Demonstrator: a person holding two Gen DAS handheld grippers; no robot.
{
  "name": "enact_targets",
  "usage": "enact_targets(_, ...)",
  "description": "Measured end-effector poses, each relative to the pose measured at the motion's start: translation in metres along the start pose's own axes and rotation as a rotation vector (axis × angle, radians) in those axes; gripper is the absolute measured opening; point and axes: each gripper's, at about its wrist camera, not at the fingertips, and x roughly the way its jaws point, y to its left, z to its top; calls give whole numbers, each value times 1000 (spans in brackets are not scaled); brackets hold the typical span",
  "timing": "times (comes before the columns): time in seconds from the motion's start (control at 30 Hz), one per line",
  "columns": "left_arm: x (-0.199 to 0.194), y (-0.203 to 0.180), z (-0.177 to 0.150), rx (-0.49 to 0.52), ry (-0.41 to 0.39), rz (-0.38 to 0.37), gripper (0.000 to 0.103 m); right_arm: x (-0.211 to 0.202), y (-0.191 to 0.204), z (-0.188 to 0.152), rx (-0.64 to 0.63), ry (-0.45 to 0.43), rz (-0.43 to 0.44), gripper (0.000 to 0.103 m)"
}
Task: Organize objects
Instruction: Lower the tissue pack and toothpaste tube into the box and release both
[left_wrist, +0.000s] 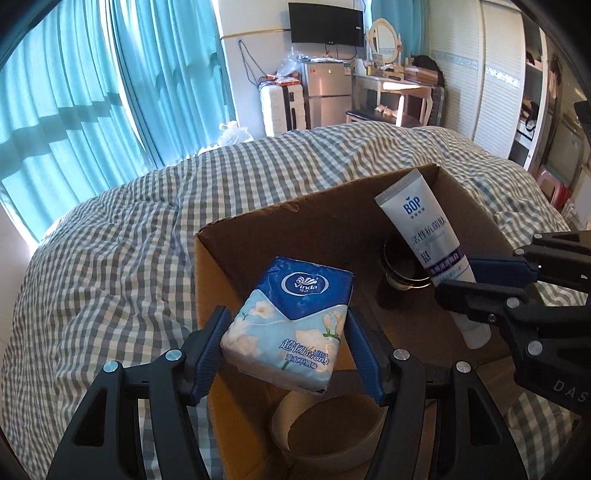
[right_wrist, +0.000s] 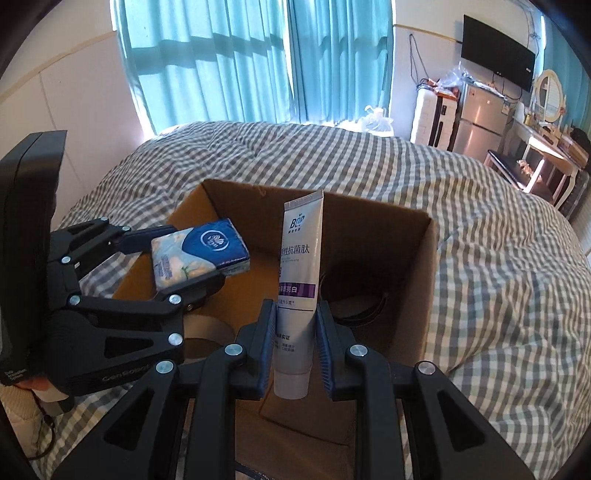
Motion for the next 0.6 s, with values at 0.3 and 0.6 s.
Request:
enact_targets(0.3, -6, -5, -2, 4, -13, -6, 87, -19, -13, -4, 56, -44, 0, 24)
enact_targets(0.6, -41, -5, 2, -20, -57, 9, 94, -74, -14, -9, 111, -150, -25, 57)
